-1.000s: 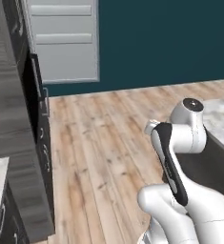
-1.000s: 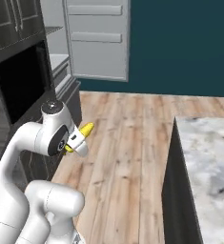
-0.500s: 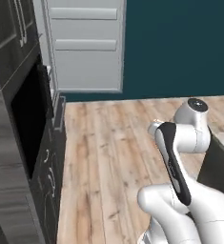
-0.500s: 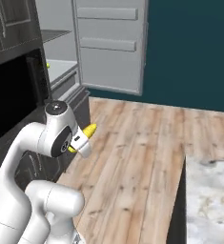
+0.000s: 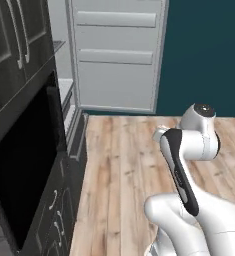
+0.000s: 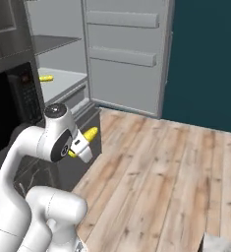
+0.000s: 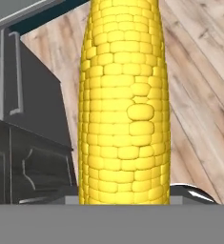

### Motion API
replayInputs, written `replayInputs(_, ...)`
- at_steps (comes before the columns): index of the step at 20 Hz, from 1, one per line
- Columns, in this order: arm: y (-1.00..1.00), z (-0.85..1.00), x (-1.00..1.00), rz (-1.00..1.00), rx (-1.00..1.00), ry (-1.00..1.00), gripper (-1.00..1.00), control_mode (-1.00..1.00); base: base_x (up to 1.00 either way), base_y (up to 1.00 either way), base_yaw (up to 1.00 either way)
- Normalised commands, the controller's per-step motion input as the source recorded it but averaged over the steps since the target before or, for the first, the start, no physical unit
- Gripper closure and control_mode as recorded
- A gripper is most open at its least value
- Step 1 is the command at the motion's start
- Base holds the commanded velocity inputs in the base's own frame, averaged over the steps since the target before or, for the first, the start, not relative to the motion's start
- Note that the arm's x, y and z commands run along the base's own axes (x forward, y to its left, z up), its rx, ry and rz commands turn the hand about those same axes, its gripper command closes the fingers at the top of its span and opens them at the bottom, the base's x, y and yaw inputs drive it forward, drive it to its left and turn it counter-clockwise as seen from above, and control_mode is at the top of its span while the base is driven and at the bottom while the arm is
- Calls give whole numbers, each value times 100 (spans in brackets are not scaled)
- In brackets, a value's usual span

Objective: Place the corn in the correct fridge rack based on whether it is a fruit or vegetable. Finally, close the fridge door.

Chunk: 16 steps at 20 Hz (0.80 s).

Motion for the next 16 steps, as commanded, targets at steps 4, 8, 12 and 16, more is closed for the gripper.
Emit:
replayInputs(4,0,0,0,0,0,0,100,100,100,-21,17)
replayInputs(8,0,0,0,0,0,0,100,100,100,-43,29)
replayInputs(12,0,0,0,0,0,0,100,100,100,-46,56)
replayInputs(16,0,0,0,0,0,0,100,100,89,-41,72)
